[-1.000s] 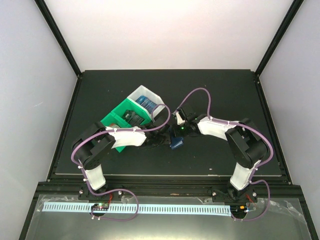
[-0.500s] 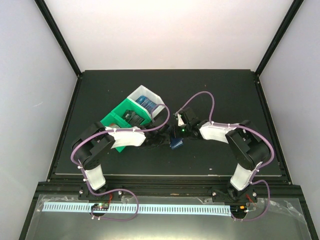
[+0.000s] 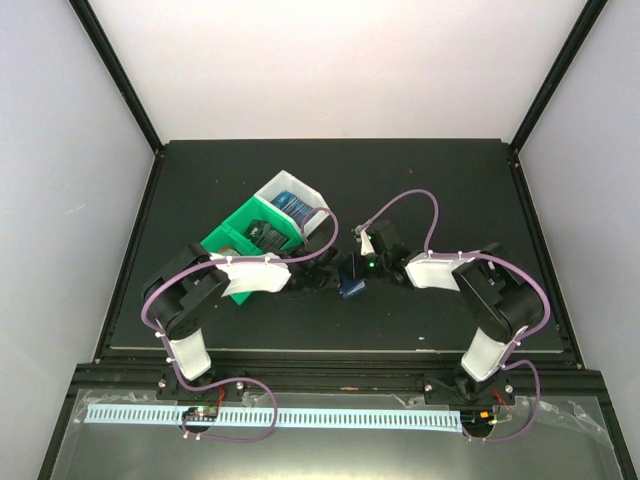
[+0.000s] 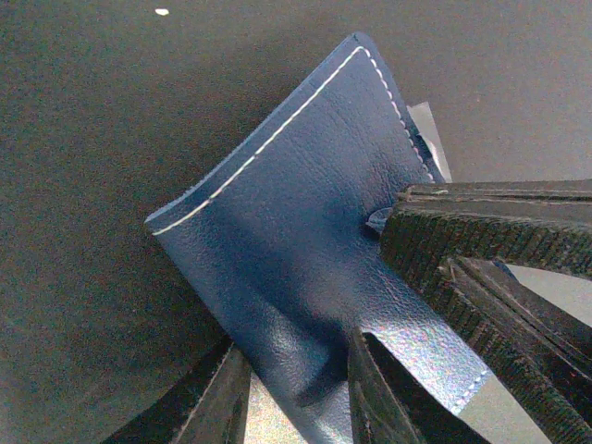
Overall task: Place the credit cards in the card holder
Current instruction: Close the card holder at the center of the board, then reset both arms
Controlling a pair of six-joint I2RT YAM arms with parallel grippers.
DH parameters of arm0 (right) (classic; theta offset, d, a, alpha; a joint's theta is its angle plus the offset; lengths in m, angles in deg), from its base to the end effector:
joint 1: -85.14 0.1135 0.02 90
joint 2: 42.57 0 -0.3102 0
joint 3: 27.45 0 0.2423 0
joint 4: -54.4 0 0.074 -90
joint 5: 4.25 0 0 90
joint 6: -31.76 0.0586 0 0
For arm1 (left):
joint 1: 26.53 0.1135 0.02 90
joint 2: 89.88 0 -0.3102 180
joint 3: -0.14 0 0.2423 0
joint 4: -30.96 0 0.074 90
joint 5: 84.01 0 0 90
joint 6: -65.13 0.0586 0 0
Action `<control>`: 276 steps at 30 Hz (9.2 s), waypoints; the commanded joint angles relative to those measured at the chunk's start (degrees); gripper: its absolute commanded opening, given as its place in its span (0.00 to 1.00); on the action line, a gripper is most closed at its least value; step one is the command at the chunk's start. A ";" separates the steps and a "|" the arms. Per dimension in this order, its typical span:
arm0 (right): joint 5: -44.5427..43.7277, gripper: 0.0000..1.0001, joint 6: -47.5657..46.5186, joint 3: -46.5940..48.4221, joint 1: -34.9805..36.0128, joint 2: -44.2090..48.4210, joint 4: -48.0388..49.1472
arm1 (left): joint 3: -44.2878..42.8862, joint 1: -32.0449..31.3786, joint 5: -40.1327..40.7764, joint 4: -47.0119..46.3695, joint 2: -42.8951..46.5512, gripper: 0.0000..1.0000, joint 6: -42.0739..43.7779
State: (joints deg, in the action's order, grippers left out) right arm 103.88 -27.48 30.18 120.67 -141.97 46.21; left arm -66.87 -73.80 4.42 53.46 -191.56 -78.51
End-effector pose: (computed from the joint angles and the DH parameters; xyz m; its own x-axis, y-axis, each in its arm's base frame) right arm 0.2619 0.2094 0.1588 -0.9012 -0.0463 -0.4310 -0.2959 0.7922 0.5337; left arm 0.2390 -0.2611 0.1680 -0.9375 -0.1715 -0.3029 -0.0179 0.8927 -0.4502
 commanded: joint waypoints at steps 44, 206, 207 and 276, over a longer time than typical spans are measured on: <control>-5.84 0.01 5.09 -16.48 5.14 -7.27 -6.29 | -1.44 2.00 -1.51 1.21 -7.04 0.28 -0.55; -15.14 0.08 2.81 12.90 5.07 -1.57 -41.04 | 7.95 0.42 -14.94 -2.19 -5.28 0.27 6.63; -15.14 0.07 2.81 13.03 5.07 -2.25 -41.25 | 7.93 0.41 -14.96 -2.19 -5.29 0.27 6.63; -58.56 1.00 -5.60 14.09 4.17 77.19 -54.76 | 6.10 2.62 26.53 21.51 77.00 0.99 30.63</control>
State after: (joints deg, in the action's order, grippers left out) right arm 50.72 -31.39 42.49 124.91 -67.17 -7.19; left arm -56.72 -71.51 22.87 70.62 -117.89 -53.12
